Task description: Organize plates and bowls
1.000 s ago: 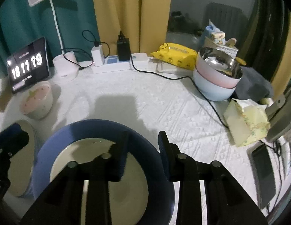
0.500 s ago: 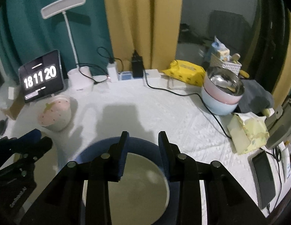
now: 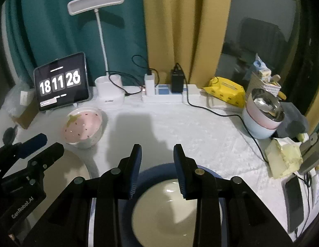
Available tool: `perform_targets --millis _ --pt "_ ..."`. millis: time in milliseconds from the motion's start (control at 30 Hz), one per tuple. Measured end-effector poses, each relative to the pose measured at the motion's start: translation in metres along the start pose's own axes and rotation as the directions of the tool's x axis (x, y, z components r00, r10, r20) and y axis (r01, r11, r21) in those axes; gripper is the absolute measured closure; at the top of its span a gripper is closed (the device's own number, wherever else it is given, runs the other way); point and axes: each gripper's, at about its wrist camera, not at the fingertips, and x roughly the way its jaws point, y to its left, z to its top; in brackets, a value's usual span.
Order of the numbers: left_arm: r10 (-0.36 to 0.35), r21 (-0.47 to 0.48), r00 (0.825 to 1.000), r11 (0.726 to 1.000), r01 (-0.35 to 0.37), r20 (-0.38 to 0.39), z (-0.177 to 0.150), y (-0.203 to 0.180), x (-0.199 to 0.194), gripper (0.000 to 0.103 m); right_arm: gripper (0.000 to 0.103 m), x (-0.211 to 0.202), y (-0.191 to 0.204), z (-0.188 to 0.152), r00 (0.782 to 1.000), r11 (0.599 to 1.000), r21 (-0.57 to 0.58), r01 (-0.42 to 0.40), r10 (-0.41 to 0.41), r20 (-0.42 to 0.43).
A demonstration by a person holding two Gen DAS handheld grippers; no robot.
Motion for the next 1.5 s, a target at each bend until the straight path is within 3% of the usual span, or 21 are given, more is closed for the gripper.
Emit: perform_targets --millis 633,1500 --pt "0.045 -0.062 0.999 0.997 -0.046 -0.014 0.006 0.063 0.016 0.058 0.07 0.028 0.049 0.017 0.999 0.998 -0.062 -0.029 0.027 -0.027" --pt "0.07 -0.102 0.993 0.992 -0.08 -0.094 0.019 0.119 0.083 0.058 0.07 0.095 0.105 0.043 0.994 0.991 -0.122 -0.06 0.048 -0.097"
